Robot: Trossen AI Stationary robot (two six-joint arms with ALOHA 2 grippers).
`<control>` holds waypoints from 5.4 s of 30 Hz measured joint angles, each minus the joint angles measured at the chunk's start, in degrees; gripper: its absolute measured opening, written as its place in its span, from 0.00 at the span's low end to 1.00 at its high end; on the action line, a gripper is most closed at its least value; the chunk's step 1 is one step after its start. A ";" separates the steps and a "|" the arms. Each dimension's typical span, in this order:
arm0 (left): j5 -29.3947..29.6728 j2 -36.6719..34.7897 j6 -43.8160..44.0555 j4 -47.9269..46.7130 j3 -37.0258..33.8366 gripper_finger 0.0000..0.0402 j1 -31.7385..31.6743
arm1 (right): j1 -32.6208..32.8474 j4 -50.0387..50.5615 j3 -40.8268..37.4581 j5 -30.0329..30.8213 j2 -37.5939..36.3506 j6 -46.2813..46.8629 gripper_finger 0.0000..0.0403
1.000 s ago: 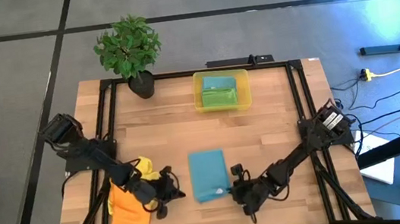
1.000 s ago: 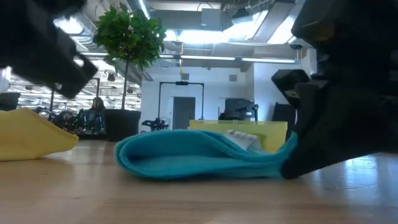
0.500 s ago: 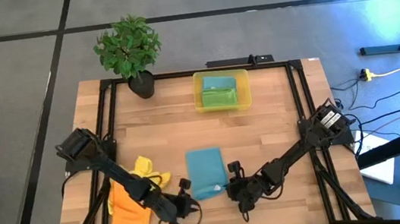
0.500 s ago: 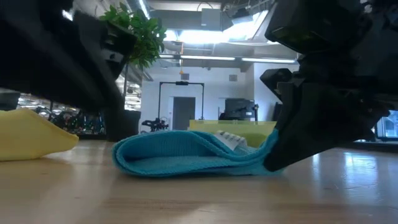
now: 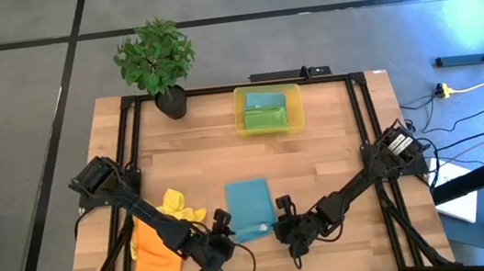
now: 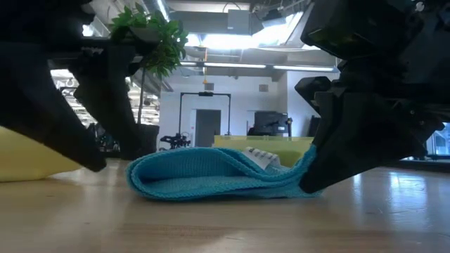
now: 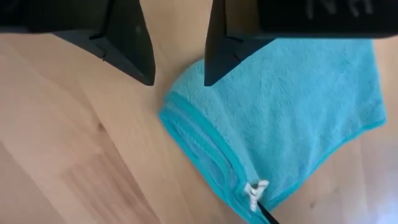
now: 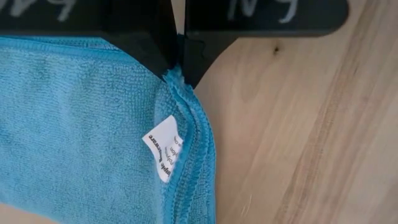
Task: Fold microfiber towels
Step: Fold the blue microfiber towel
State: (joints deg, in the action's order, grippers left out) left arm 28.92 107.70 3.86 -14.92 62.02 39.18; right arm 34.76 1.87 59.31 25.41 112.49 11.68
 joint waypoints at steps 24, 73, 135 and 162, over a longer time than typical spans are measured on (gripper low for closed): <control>9.56 6.47 -12.44 7.67 -0.04 0.34 1.04 | 0.00 0.07 0.04 -0.07 -0.09 0.07 0.02; 5.47 -10.94 11.08 35.77 -23.41 0.00 4.28 | -3.81 -3.69 4.97 -14.21 -4.49 -2.89 0.02; -4.24 -15.89 11.40 33.34 -20.42 0.00 -4.70 | -0.94 -17.07 -10.42 6.34 -10.28 2.79 0.02; 1.49 -15.88 28.31 48.65 -37.03 0.00 -1.06 | -15.85 -27.18 -13.66 -8.05 -9.14 -0.73 0.02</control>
State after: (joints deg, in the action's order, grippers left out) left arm 30.41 91.82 32.17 33.73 24.99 38.11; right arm 18.91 -25.31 45.65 17.37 103.35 10.95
